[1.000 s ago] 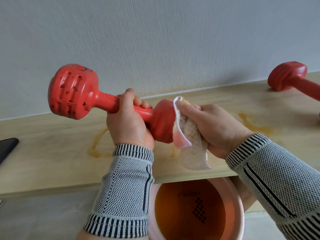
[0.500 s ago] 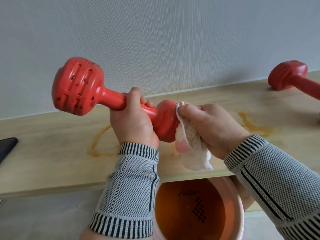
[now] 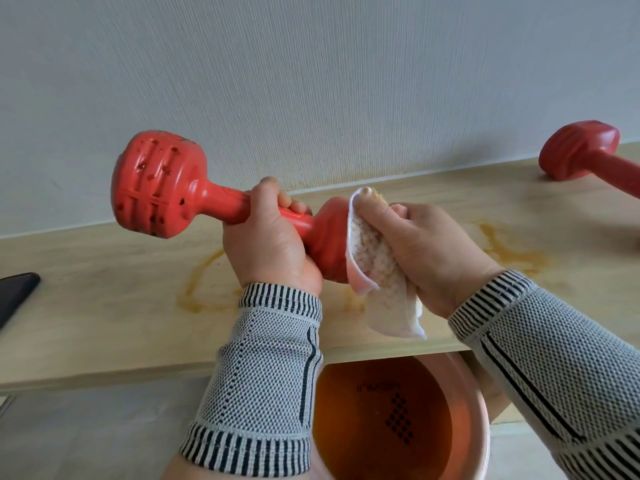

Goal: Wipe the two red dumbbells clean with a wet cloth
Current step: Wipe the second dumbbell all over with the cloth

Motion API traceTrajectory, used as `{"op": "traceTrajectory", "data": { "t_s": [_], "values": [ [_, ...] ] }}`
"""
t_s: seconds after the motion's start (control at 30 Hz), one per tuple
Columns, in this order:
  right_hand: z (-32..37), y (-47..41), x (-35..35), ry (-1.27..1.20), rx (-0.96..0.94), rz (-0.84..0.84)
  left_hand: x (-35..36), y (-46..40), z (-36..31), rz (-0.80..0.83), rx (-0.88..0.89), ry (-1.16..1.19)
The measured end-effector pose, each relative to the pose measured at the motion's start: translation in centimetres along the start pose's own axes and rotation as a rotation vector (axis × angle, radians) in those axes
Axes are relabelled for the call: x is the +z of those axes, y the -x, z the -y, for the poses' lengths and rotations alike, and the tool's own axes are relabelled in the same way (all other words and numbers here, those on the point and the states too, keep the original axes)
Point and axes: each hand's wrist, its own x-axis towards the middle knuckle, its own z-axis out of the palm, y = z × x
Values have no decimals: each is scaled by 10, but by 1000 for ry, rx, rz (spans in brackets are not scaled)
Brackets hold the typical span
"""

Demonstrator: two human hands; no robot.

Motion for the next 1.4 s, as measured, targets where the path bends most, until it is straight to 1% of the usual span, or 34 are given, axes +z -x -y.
{"op": "traceTrajectory", "data": {
  "t_s": [0.1, 0.17, 0.27, 0.37, 0.43, 0.53, 0.63, 0.77, 0.83, 0.93, 1.0, 1.1, 1.13, 1.17, 1.27, 1.3, 1.4],
  "values": [
    [1, 1, -1, -115, 87, 123, -1, -3, -1, -14, -35, 20],
    [2, 0, -3, -165, 142, 142, -2, -6, -2, -27, -46, 33],
    [4, -4, -5, -159, 176, 171, -4, -6, -1, -41, -33, 21],
    [3, -3, -6, -127, 167, 255, -4, -4, -1, -40, -5, 0],
    [3, 0, -5, -55, 90, 263, -3, -3, -1, -39, 15, -14],
    [0, 2, -1, 78, -34, 172, -1, -2, 2, -31, 27, -30],
    [-1, 1, -3, 81, -20, 100, 0, -3, 4, -35, 26, -27],
    [1, 0, -8, 11, 24, 61, -1, -3, 3, -56, 11, -14],
    [0, -3, -8, 67, -33, -42, -2, -4, 1, -71, 8, -14],
    [-3, -8, -12, 337, -142, -245, -2, -4, 0, -86, -1, -2],
    [-1, -7, -13, 405, -164, -355, -3, -4, -1, -89, 5, -6],
    [1, -7, -13, 250, -172, -486, -2, -3, 1, -95, 35, -35],
    [3, -5, -12, 222, -187, -495, -1, -3, 1, -97, 42, -42],
    [4, -2, -9, 229, -207, -453, -1, -3, 2, -98, 44, -46],
    [2, 7, 2, 248, -241, -181, 0, -4, 5, -100, 49, -48],
    [1, 8, 4, 212, -240, -132, 0, -4, 5, -102, 50, -46],
    [-3, 5, 3, 14, -172, -102, -1, -6, 4, -118, 49, -29]
  ]
}}
